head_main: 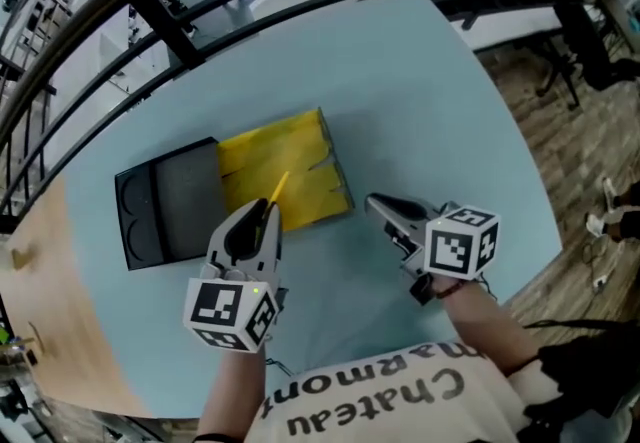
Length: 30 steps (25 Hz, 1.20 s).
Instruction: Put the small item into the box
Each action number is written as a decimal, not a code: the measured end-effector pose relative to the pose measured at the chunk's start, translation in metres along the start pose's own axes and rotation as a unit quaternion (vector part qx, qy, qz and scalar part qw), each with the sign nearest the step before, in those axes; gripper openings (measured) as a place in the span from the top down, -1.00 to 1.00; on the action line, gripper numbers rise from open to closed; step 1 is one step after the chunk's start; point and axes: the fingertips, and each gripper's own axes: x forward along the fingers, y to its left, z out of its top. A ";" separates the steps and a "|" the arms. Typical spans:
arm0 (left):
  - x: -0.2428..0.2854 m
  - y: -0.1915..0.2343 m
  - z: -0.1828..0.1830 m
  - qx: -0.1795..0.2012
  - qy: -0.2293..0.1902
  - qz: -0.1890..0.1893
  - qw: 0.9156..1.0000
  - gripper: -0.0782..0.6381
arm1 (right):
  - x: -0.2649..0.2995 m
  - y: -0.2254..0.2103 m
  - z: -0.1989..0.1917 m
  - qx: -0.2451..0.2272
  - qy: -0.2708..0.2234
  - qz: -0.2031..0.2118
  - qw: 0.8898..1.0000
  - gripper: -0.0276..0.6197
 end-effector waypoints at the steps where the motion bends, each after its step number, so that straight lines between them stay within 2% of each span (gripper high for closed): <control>1: 0.006 -0.001 -0.001 0.006 0.007 0.001 1.000 0.64 | 0.000 -0.003 0.000 0.002 -0.001 0.000 1.000 0.76; 7: 0.030 0.006 -0.011 0.045 0.046 0.016 0.998 0.64 | 0.003 -0.012 -0.003 0.008 -0.001 -0.001 1.000 0.76; 13: 0.053 -0.003 -0.032 0.112 0.105 0.033 0.988 0.64 | -0.006 -0.025 -0.005 0.018 0.001 0.000 1.000 0.76; 17: 0.066 -0.008 -0.041 0.112 0.127 0.037 0.985 0.63 | -0.017 -0.036 -0.003 0.023 0.000 0.000 1.000 0.76; 21: 0.070 -0.003 -0.049 0.129 0.148 0.053 0.979 0.63 | -0.024 -0.045 -0.003 0.034 -0.002 -0.003 0.999 0.76; 25: 0.072 0.002 -0.056 0.117 0.161 0.059 0.978 0.63 | -0.030 -0.049 -0.001 0.039 -0.004 -0.002 0.999 0.76; 30: 0.076 0.002 -0.063 0.121 0.180 0.069 0.974 0.63 | -0.038 -0.056 0.001 0.042 -0.006 0.000 0.999 0.76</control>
